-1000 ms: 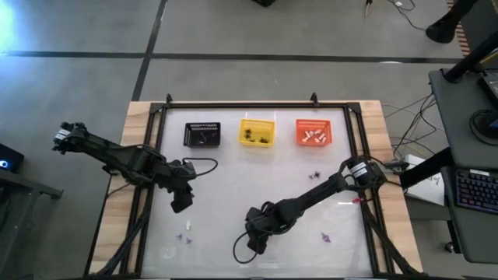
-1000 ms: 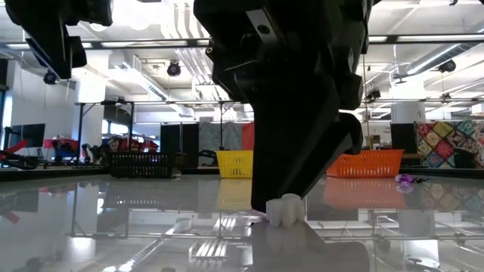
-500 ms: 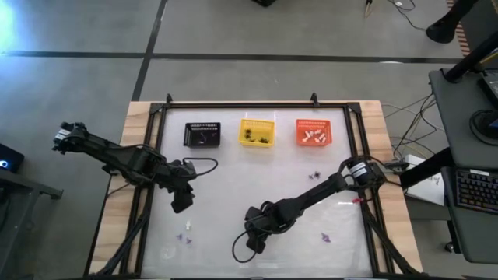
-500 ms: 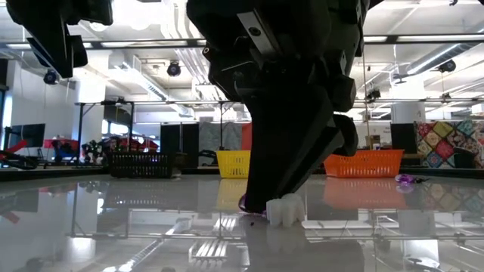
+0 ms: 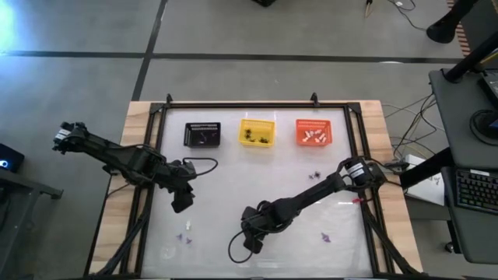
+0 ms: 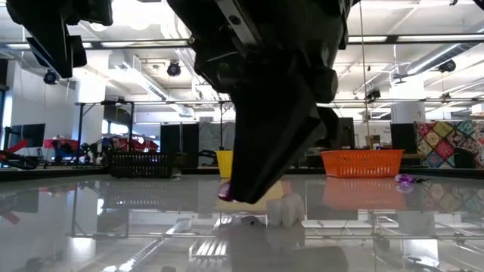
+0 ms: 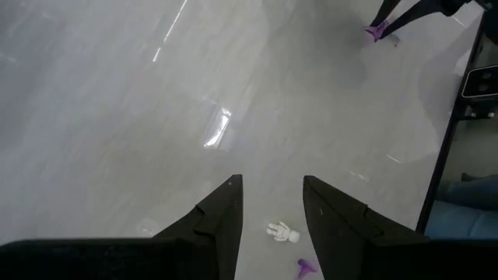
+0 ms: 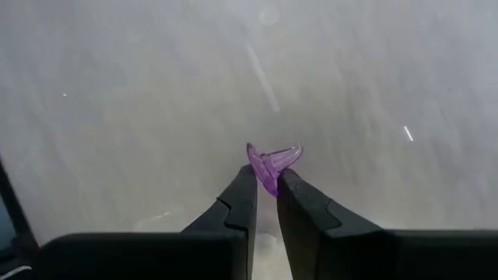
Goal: Sort Halloween decoration
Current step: Put the violet hat toy into the black bin
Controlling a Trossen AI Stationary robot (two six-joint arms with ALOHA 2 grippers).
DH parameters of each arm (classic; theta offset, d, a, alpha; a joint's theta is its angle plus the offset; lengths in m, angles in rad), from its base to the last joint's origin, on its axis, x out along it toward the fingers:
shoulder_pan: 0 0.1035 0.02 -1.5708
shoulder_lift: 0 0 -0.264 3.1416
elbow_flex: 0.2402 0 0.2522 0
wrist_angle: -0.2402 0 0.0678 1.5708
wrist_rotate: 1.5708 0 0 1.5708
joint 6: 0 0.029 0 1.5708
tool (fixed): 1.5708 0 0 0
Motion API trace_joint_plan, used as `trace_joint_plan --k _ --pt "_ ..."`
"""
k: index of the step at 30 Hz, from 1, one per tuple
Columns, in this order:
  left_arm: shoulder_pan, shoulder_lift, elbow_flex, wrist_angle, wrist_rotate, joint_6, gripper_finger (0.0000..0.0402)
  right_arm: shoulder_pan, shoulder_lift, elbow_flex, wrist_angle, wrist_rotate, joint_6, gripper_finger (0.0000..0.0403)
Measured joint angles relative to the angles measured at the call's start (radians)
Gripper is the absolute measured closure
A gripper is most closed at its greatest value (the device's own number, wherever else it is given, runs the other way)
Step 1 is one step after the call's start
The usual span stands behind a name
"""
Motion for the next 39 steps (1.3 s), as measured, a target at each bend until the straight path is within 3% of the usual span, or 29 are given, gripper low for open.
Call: trace_joint_plan --k 6,19,39 --pt "0.0 0.0 0.0 0.0 0.0 0.0 0.0283 -0.001 -0.001 0.044 -0.054 -0.001 -0.032 0.0391" --pt "0.0 0.0 0.0 -0.001 0.002 0.0 0.0283 -0.037 -0.004 0.122 -0.086 -0.004 -0.119 0.0394" --pt "0.001 -0.073 -0.001 -0.106 -0.037 0.027 0.0283 -0.316 -0.006 0.247 -0.08 -0.012 -0.338 0.0394"
